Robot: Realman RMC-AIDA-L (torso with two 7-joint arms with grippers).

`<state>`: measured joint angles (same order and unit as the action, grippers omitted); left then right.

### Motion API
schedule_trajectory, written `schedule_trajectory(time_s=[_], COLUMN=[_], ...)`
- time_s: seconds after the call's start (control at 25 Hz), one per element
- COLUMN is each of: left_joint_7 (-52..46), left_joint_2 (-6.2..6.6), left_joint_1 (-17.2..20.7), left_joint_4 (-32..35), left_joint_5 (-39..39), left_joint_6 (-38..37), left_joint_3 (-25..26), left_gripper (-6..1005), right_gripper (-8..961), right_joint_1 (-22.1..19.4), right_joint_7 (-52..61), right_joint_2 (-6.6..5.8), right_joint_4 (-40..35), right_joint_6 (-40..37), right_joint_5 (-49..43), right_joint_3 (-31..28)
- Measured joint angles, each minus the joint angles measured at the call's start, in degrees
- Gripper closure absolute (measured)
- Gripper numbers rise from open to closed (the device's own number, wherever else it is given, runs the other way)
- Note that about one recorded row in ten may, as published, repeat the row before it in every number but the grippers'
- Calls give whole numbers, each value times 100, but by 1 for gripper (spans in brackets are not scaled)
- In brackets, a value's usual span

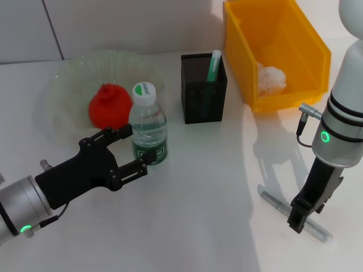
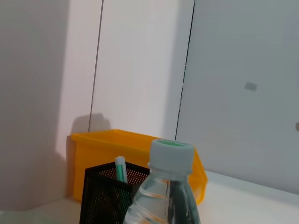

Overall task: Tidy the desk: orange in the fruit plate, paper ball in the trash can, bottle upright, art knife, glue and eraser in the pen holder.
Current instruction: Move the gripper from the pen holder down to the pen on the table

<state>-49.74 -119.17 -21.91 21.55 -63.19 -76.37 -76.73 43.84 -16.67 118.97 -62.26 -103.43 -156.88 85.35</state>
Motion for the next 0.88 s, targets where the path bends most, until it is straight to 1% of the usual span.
schedule_trajectory(time_s=[0.4,0.6,0.8,0.88], left_joint_7=[8,9,9,9], left_joint_2=[-1,-1,-1,-1], left_joint_1=[2,1,1,12], left_joint_4=[-2,-2,-2,-2], left_joint_5=[-1,-1,0,0], left_joint_6=[61,63,64,67], left_joint_3=[-78,-145,-148,-158], left_gripper=[212,213,213,213], right_gripper=[323,339,519,523], right_joint_1=[-258,-298,-298,-298], right_joint_7=[76,238,302,303], right_joint_2=[21,25,30,30], right_joint_4=[-296,-373,-383,-383], right_joint_6=[-31,-42,-45,-46], right_joint_5=[-43,-96,-96,-96], right_joint_3=[164,245,281,283])
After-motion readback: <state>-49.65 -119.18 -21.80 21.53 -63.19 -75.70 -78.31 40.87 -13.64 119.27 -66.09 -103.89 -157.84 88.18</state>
